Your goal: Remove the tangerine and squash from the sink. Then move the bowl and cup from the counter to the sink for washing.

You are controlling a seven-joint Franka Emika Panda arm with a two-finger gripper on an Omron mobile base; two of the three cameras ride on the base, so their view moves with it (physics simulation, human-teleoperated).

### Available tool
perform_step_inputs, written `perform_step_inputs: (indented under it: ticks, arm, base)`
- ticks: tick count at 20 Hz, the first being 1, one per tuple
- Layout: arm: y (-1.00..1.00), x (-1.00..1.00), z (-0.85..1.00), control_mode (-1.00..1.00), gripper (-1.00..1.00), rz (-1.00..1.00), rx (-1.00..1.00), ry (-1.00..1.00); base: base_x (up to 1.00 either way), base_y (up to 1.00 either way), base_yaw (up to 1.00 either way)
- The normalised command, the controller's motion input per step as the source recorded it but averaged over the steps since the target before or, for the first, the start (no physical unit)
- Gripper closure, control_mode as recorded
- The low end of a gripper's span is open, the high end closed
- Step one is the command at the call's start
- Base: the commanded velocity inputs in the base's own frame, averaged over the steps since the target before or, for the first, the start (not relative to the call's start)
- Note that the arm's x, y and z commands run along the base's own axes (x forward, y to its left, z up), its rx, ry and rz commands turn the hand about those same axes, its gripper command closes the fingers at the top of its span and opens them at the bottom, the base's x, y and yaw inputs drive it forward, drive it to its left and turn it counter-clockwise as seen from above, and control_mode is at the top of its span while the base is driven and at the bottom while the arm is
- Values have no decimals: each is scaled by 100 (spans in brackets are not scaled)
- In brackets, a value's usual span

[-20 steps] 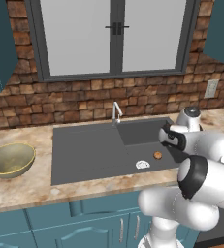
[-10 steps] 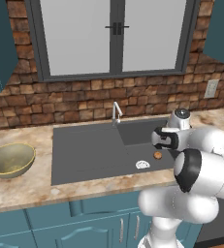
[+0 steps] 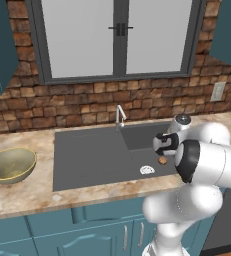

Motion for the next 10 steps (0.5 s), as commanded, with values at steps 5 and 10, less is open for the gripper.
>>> perform_step_inputs:
  ticks: [5, 10]
  arm:
    - [0, 19, -12, -100, -100, 0, 0, 0]
    - [-3, 19, -11, -100, -100, 0, 0, 0]
  base:
    - [0, 0, 0]
    - [0, 0, 0]
